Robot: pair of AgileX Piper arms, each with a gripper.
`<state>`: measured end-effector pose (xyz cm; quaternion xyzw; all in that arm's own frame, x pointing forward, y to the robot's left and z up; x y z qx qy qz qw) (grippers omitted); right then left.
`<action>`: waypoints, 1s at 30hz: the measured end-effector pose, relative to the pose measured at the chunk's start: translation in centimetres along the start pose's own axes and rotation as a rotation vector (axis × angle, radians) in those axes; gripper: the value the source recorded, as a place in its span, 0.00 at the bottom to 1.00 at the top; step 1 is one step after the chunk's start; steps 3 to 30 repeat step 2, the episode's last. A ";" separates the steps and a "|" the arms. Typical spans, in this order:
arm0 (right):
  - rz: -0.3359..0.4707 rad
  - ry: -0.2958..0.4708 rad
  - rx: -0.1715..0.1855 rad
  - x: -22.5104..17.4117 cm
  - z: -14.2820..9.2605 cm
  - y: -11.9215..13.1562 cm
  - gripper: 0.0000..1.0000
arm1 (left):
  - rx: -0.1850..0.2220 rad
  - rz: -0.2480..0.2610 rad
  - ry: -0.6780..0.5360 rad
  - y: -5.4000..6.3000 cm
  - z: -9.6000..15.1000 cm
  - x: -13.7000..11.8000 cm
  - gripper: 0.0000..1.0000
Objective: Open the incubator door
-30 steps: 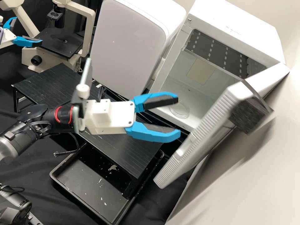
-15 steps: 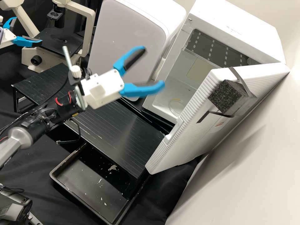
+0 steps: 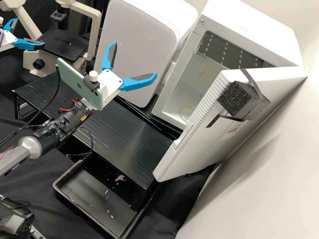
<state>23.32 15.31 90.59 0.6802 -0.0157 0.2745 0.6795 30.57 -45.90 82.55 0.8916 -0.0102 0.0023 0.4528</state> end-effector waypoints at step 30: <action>-0.023 0.034 0.031 -0.6 0.4 -0.7 1.00 | 0.000 0.000 0.000 0.0 0.0 0.0 1.00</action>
